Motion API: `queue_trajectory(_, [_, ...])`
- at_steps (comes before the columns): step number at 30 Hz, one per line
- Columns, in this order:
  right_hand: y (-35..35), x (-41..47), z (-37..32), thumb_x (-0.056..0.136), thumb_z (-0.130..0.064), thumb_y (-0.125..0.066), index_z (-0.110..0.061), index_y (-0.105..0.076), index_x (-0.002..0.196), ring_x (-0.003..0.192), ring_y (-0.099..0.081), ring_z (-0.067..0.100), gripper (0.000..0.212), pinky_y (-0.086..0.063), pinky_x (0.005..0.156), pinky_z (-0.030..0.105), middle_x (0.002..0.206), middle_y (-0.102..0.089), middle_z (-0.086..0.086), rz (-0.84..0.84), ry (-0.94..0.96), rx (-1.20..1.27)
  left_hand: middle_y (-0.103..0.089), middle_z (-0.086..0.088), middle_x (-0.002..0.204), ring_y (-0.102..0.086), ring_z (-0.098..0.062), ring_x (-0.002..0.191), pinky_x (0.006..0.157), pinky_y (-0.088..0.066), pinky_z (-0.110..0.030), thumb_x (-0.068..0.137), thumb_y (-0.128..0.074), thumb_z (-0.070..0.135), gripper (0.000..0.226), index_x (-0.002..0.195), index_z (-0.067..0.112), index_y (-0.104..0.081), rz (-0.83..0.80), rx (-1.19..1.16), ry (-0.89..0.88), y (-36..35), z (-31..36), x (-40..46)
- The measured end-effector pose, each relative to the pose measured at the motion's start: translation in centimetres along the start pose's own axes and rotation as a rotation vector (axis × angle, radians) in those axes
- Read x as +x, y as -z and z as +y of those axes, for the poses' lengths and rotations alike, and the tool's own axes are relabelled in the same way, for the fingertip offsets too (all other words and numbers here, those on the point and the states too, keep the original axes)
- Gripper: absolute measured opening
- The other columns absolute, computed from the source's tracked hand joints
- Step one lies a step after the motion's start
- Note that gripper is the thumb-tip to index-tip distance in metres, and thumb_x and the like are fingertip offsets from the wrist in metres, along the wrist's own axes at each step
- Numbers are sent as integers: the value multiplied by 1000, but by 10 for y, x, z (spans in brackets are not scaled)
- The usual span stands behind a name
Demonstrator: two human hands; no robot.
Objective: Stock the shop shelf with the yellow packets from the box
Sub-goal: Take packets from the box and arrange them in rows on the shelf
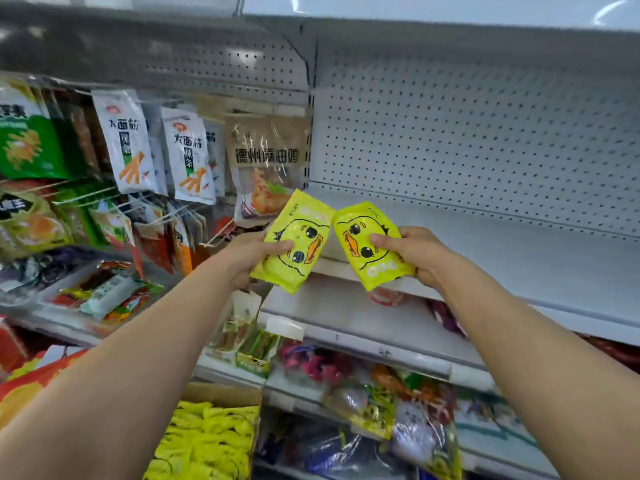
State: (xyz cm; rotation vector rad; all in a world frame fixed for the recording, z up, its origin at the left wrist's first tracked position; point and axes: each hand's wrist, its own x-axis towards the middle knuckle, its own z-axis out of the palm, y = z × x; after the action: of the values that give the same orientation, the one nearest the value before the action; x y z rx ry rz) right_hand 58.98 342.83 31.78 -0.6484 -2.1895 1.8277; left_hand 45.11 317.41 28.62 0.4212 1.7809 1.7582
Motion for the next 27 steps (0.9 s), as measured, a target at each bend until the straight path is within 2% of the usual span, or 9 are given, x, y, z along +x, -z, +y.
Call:
queue_trajectory(2, [29,3,-8,80,-14,-79,-7,-70,102,65,-73,19,24,-60,58,33,85,-77,9,11,8,-26,-73,-17,102,-73,-27,79,63,-60,-37,86,-69,11,34,118,3,-62,0,33,-22,-21,13,9])
queue_trajectory(5, [62,7,-17,78,-10,-81,-9,-70,102,74,-74,23,27,-59,64,33,94,-77,11,20,28,-84,-72,-18,107,-71,-33,95,85,-57,-48,68,-80,16,58,121,4,-61,-5,80,-27,-43,32,23])
queue_trajectory(7, [81,10,-22,77,-9,-82,-13,-70,97,71,-72,20,23,-57,63,30,90,-76,7,66,48,-131,-73,-16,105,-70,-33,98,90,-55,-51,66,-82,16,56,118,6,-64,-6,135,-34,-55,43,37])
queue_trajectory(12, [117,24,-31,76,-8,-82,-17,-68,90,66,-67,17,21,-56,62,29,82,-72,2,230,81,-243,-74,-14,102,-71,-29,94,86,-56,-43,76,-80,10,37,110,7,-65,0,260,-31,-73,60,87])
queue_trajectory(15, [134,43,-37,76,-11,-83,-19,-67,88,68,-66,15,22,-50,58,25,84,-71,0,280,94,-357,-73,-14,103,-71,-26,85,80,-58,-39,78,-78,9,35,110,8,-63,-51,328,-23,-77,68,123])
queue_trajectory(19, [144,76,-49,69,-22,-88,-19,-68,92,84,-67,21,31,-57,76,36,91,-71,1,318,102,-565,-76,-6,89,-73,-19,73,65,-60,-29,76,-80,6,38,111,7,-65,-130,484,-31,-73,89,173])
queue_trajectory(21, [143,92,-59,67,-23,-89,-20,-68,91,85,-66,22,32,-53,70,31,91,-69,0,295,119,-646,-76,-2,85,-73,-16,72,61,-58,-26,72,-84,8,43,112,8,-67,-156,590,-37,-66,103,198])
queue_trajectory(24, [136,118,-75,68,-24,-89,-20,-69,96,84,-65,19,35,-48,65,27,91,-70,-1,238,152,-771,-74,0,91,-71,-13,77,65,-57,-24,71,-86,15,36,103,14,-70,-156,817,-88,-53,123,231])
queue_trajectory(27, [122,143,-89,71,-30,-87,-24,-68,98,83,-62,11,33,-45,63,25,92,-68,-7,208,159,-901,-71,0,101,-68,-16,91,83,-57,-31,69,-87,28,40,103,19,-70,-149,1066,-137,-38,136,266])
